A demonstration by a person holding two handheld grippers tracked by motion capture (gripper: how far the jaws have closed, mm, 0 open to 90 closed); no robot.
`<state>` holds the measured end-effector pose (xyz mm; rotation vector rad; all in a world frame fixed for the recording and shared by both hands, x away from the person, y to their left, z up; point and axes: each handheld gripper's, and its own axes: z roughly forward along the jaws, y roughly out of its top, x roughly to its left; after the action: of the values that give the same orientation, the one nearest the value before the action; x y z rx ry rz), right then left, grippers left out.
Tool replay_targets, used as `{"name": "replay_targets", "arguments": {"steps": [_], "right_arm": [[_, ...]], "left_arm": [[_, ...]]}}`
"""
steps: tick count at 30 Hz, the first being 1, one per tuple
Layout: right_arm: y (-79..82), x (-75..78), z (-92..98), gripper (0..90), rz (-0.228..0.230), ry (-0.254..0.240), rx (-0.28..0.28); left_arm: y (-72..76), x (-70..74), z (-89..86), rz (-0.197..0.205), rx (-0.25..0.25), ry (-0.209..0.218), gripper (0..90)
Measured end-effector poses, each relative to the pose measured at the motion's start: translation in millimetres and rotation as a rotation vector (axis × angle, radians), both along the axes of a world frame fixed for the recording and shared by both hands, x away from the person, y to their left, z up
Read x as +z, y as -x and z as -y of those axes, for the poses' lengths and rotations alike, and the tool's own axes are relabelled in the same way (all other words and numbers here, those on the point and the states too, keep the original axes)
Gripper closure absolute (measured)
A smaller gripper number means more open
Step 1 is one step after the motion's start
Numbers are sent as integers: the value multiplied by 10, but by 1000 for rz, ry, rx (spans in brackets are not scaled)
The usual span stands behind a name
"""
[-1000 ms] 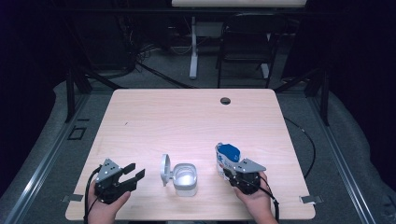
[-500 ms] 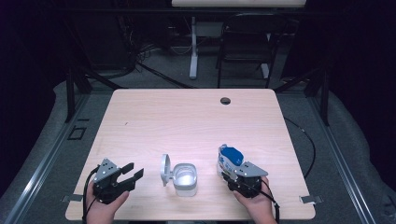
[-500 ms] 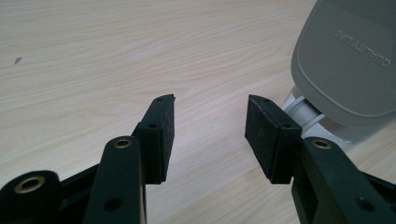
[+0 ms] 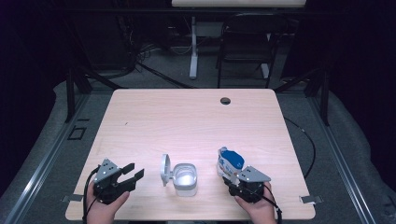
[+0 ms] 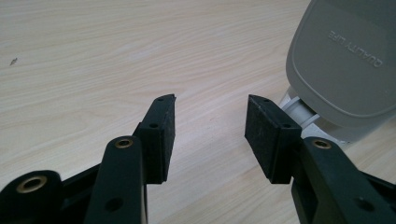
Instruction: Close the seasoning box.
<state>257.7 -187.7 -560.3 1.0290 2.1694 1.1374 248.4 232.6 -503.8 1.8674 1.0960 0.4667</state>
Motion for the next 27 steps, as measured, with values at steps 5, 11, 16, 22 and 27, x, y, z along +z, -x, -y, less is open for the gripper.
{"name": "replay_targets", "arguments": {"steps": [5,11,16,22,27], "right_arm": [[45,-8,11,475,8,1,-10],[104,-26,64,457,10,-15,-27],[158,8,107,439,26,-19,-40],[207,28,121,420,29,-11,-49],[230,13,120,400,30,-17,-60]], "left_arm": [[3,7,6,0,-4,8,538],[8,19,30,-3,-18,10,561],[16,33,65,7,-43,8,593],[26,61,102,8,-71,-9,656],[15,59,154,3,-86,9,731]]}}
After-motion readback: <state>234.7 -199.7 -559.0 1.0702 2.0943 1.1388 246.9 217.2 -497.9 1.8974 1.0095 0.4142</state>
